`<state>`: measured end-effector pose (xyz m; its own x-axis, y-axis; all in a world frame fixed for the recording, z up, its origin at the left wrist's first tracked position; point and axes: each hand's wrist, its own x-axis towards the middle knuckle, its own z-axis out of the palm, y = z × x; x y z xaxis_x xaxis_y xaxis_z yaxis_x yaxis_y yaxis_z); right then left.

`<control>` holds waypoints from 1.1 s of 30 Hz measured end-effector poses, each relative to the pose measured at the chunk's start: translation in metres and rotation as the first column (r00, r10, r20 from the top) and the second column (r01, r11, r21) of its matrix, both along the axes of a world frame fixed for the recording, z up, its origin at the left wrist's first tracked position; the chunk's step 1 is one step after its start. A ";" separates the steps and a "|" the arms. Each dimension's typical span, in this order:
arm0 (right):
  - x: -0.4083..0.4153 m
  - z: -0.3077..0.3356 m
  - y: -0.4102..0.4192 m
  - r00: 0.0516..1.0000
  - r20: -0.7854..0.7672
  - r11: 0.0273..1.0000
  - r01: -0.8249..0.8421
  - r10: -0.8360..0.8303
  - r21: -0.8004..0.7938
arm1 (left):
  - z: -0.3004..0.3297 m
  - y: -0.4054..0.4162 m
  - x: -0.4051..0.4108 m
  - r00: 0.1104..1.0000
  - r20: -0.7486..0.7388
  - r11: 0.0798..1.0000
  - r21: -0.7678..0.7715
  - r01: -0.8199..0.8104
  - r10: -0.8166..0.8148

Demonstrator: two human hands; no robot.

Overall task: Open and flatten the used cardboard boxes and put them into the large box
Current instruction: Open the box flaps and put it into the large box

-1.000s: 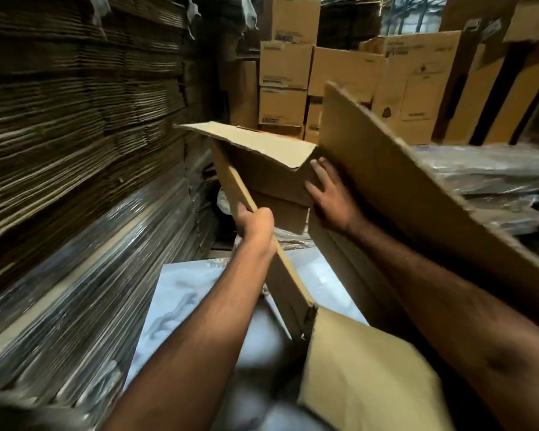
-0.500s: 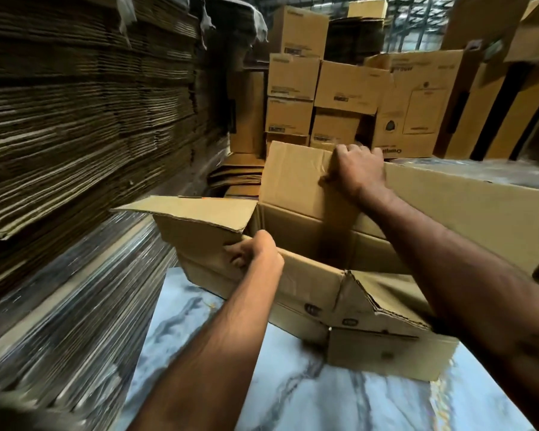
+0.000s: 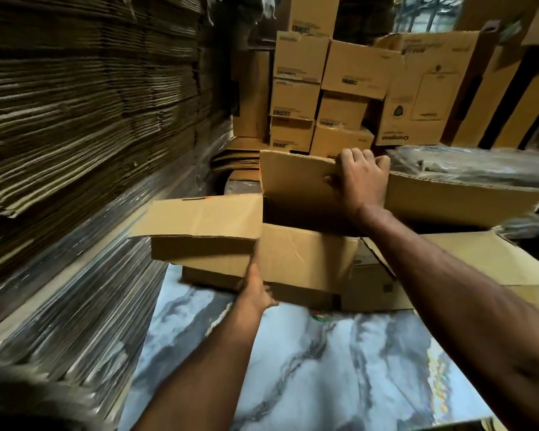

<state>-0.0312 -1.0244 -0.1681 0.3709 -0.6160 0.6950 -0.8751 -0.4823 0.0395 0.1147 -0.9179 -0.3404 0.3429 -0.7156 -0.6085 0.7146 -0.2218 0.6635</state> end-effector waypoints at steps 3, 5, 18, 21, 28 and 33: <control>-0.005 -0.010 0.002 1.000 0.005 1.000 0.019 -0.019 0.004 | 0.004 0.000 -0.005 0.996 -0.079 0.997 -0.062 -0.040 0.035; -0.008 -0.015 0.006 1.000 -0.016 0.999 0.001 -0.001 0.047 | 0.003 -0.005 -0.007 0.995 -0.072 0.994 -0.078 -0.073 0.068; -0.027 -0.086 0.037 0.942 -0.247 0.927 -0.132 0.228 0.351 | -0.014 0.032 0.009 0.995 -0.033 0.969 -0.231 0.088 -0.098; -0.035 -0.104 0.046 0.901 -0.355 0.908 -0.091 0.250 0.408 | -0.028 0.042 0.003 0.992 -0.032 0.973 -0.204 0.112 -0.121; -0.052 -0.187 0.080 0.870 -0.383 0.782 -0.004 0.310 0.623 | -0.067 0.071 -0.009 0.978 -0.092 0.979 -0.105 0.177 -0.187; -0.083 -0.231 0.096 0.853 -0.399 0.676 0.075 0.338 0.733 | -0.105 0.100 -0.026 0.906 -0.092 0.910 -0.087 0.406 -0.413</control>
<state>-0.1139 -0.9280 -0.3995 0.6291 -0.7465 -0.2166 -0.7621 -0.6472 0.0172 0.0889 -0.8182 -0.4452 -0.0531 -0.8181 -0.5726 0.6368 -0.4694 0.6116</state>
